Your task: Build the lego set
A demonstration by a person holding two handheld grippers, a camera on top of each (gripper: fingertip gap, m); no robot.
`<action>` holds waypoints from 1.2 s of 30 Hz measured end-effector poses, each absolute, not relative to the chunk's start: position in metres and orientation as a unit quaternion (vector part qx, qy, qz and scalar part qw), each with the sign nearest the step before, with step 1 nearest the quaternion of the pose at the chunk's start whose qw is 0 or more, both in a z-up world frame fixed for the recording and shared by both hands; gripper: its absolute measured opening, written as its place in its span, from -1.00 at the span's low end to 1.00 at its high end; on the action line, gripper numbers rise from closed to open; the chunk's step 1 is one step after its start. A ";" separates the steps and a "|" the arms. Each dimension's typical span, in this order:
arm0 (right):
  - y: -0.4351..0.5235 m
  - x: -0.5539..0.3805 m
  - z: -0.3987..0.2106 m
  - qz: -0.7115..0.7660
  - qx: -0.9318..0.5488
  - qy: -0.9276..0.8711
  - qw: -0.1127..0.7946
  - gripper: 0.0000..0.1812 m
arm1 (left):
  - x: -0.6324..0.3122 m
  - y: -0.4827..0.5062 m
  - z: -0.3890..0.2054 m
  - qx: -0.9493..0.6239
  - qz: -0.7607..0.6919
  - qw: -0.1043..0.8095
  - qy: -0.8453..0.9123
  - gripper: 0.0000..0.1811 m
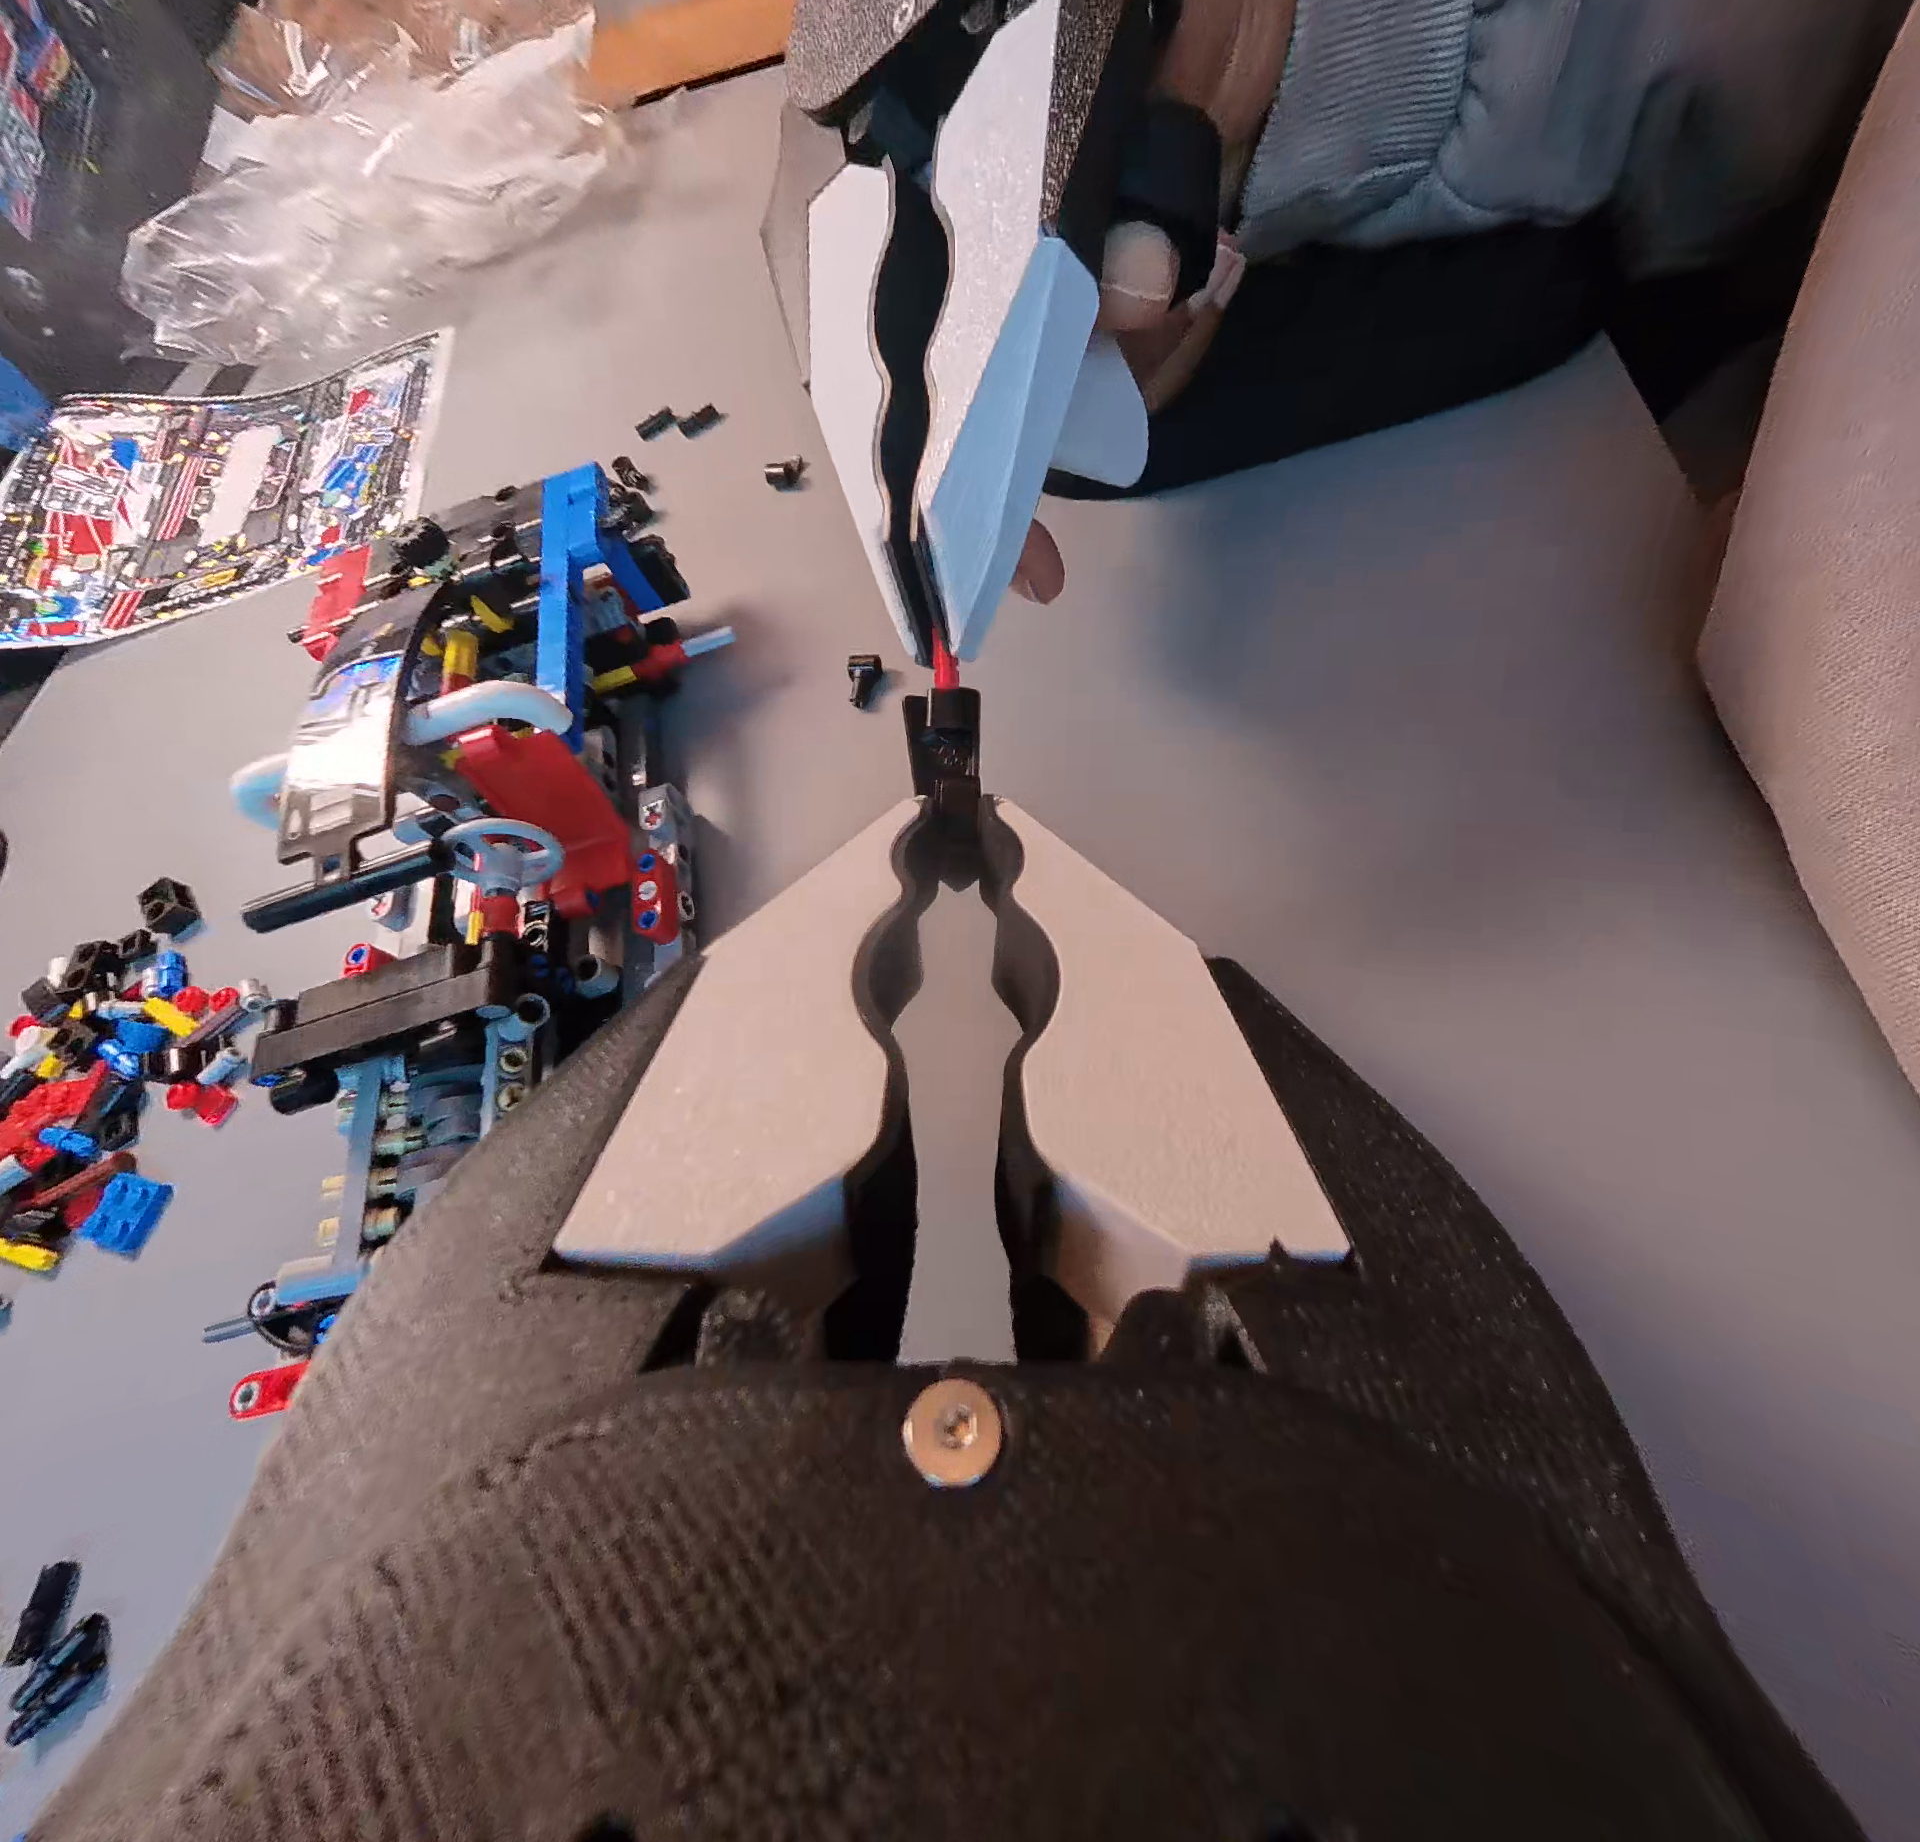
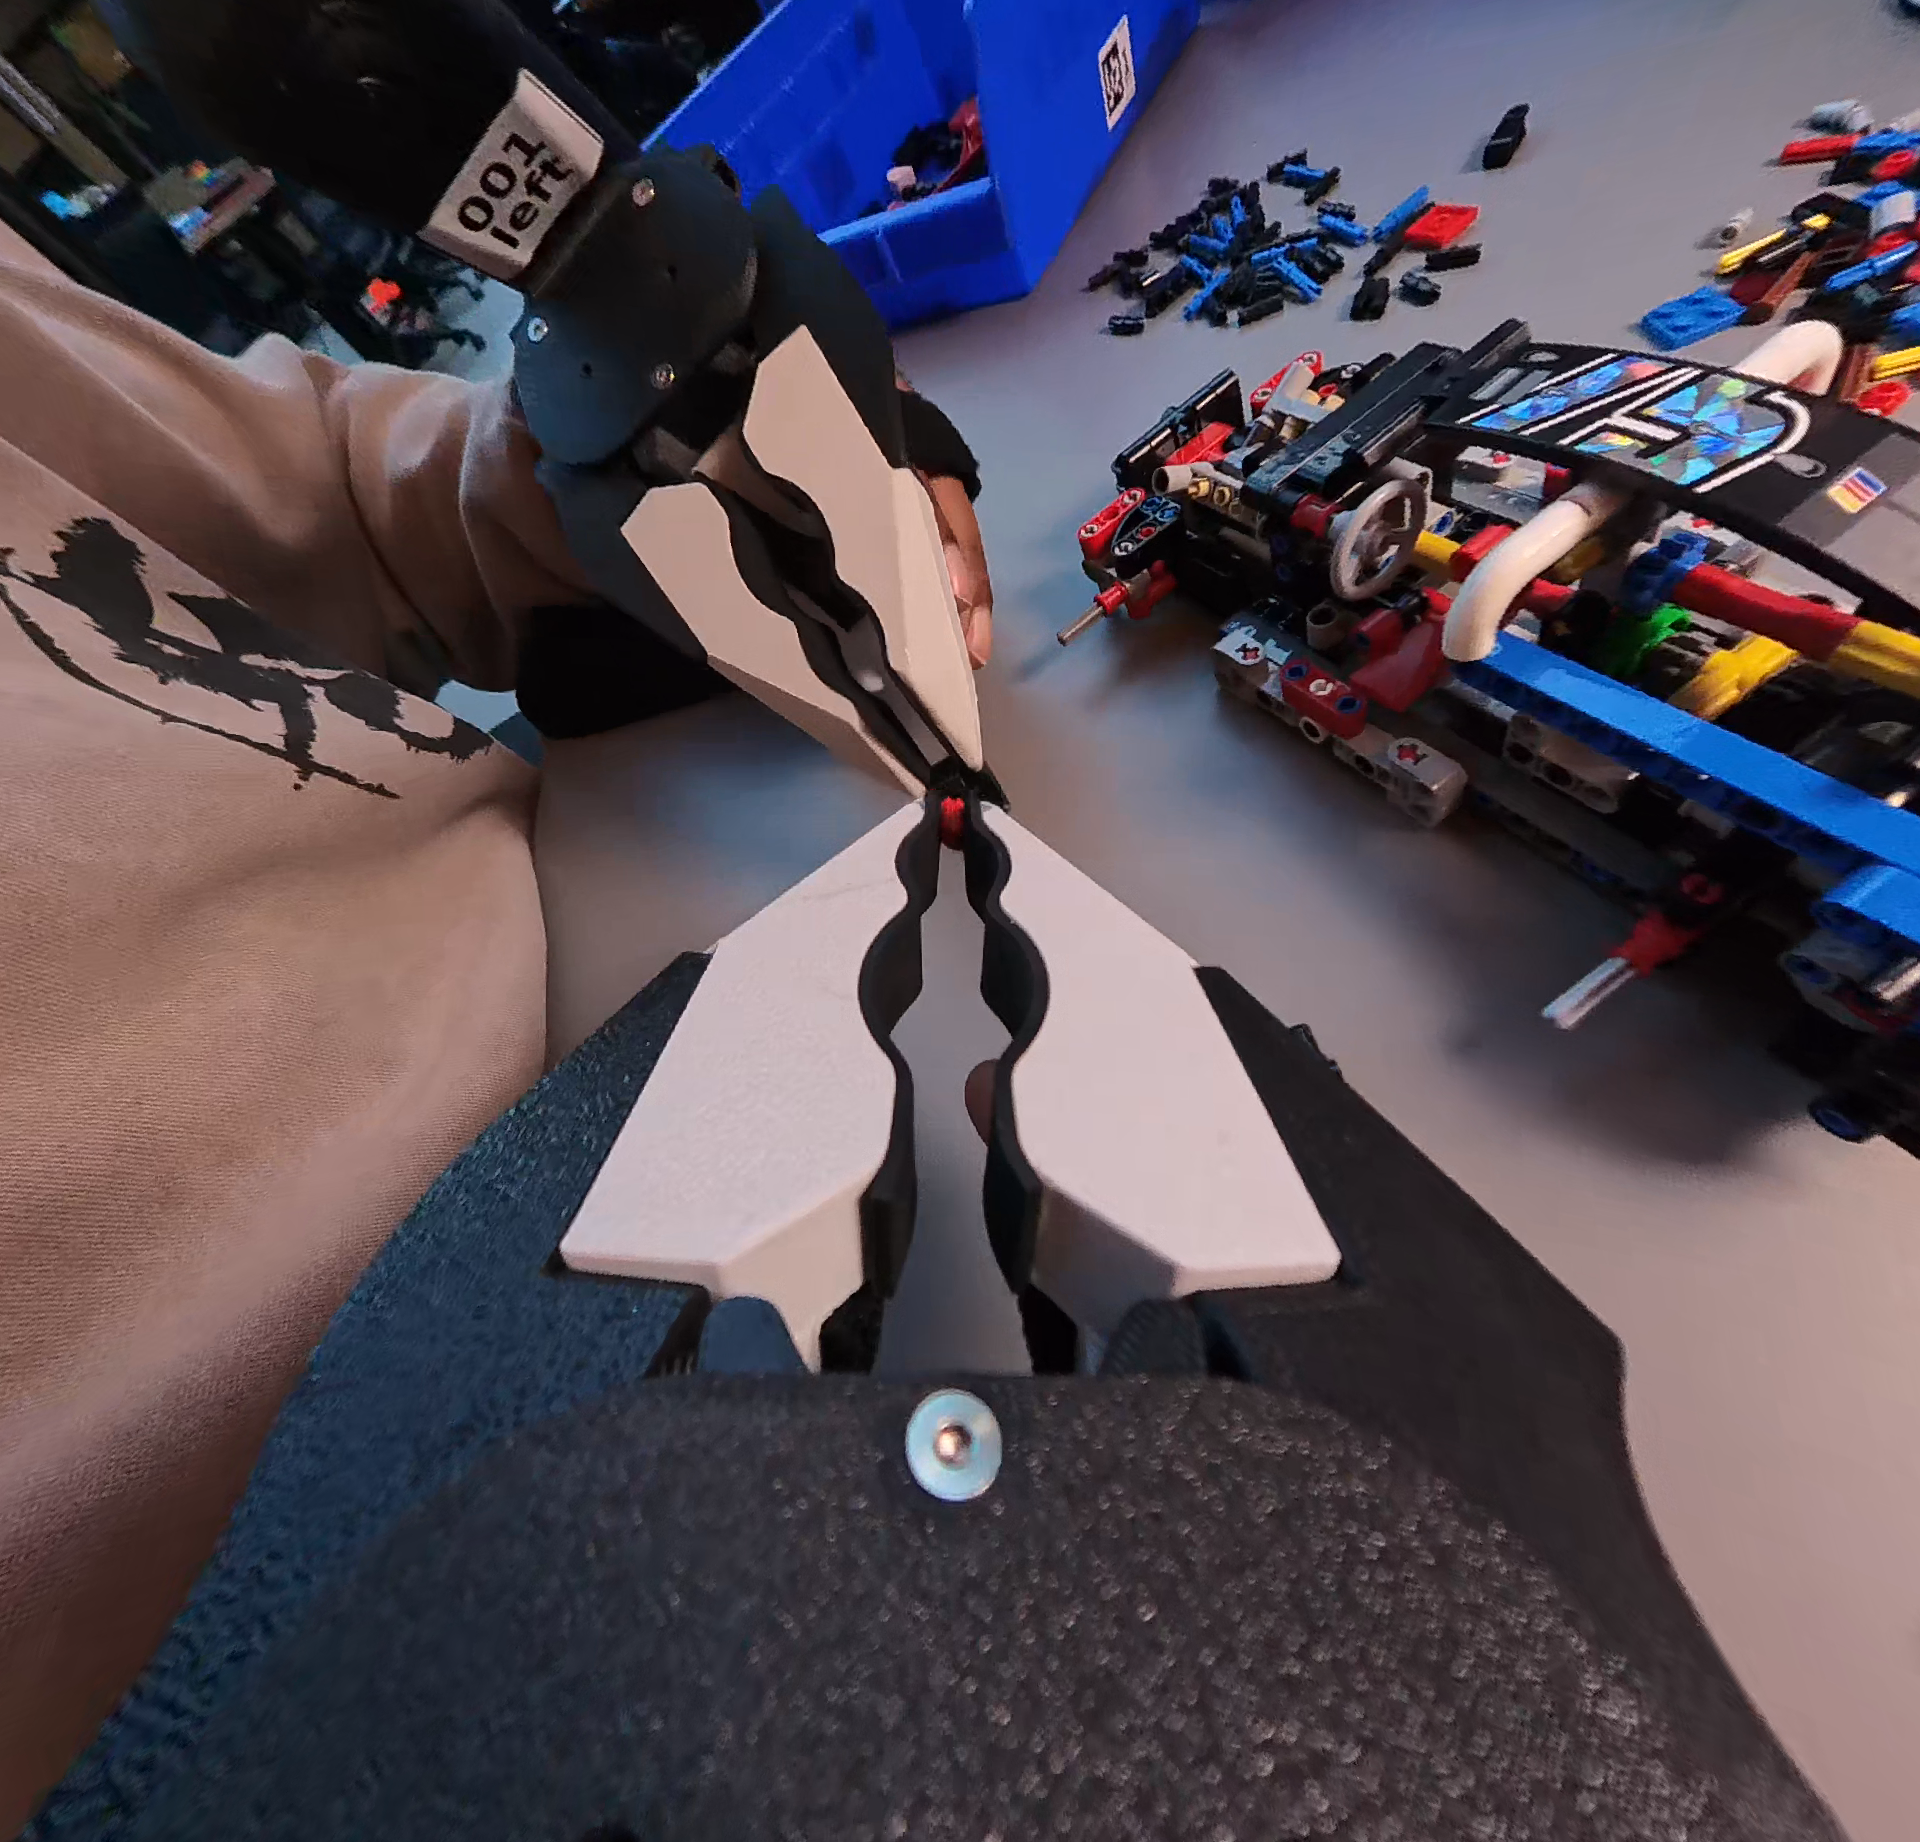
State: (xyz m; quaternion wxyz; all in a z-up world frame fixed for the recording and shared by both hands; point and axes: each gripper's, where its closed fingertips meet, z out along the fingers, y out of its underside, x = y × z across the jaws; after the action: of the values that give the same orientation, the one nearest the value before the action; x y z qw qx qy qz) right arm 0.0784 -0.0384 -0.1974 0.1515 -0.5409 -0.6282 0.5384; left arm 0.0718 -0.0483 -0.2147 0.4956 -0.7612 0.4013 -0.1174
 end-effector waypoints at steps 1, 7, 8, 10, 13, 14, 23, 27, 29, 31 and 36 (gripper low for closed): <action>-0.040 0.078 -0.196 0.545 -0.538 -0.626 0.147 -0.98 | 0.070 -0.048 -0.213 -0.760 -0.113 0.499 0.400 -0.95; -0.037 0.078 -0.193 0.558 -0.539 -0.614 0.147 -0.98 | 0.069 -0.049 -0.211 -0.754 -0.122 0.511 0.394 -0.95; -0.037 0.078 -0.193 0.558 -0.538 -0.615 0.145 -0.98 | 0.069 -0.048 -0.210 -0.753 -0.124 0.513 0.393 -0.95; -0.038 0.078 -0.194 0.557 -0.536 -0.618 0.144 -0.98 | 0.069 -0.049 -0.208 -0.752 -0.127 0.515 0.392 -0.95; -0.039 0.078 -0.193 0.559 -0.533 -0.619 0.144 -0.98 | 0.069 -0.050 -0.207 -0.750 -0.138 0.519 0.387 -0.95; -0.039 0.078 -0.193 0.559 -0.532 -0.619 0.146 -0.98 | 0.069 -0.050 -0.206 -0.748 -0.138 0.522 0.385 -0.95; -0.039 0.078 -0.190 0.556 -0.530 -0.619 0.165 -0.98 | 0.070 -0.048 -0.203 -0.745 -0.124 0.535 0.378 -0.95; -0.040 0.079 -0.190 0.555 -0.527 -0.622 0.166 -0.98 | 0.071 -0.049 -0.202 -0.738 -0.110 0.542 0.387 -0.95; -0.040 0.079 -0.191 0.553 -0.528 -0.623 0.165 -0.98 | 0.071 -0.050 -0.203 -0.734 -0.093 0.544 0.396 -0.95; -0.041 0.079 -0.193 0.547 -0.530 -0.626 0.166 -0.98 | 0.072 -0.050 -0.205 -0.732 -0.072 0.543 0.405 -0.95; -0.043 0.081 -0.195 0.542 -0.529 -0.632 0.165 -0.98 | 0.073 -0.051 -0.206 -0.728 -0.052 0.542 0.416 -0.96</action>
State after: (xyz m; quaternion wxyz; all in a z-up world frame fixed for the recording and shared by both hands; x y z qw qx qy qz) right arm 0.0806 -0.0426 -0.1947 0.1645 -0.5293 -0.6319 0.5418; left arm 0.0729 -0.0514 -0.2064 0.5424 -0.7282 0.4157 -0.0522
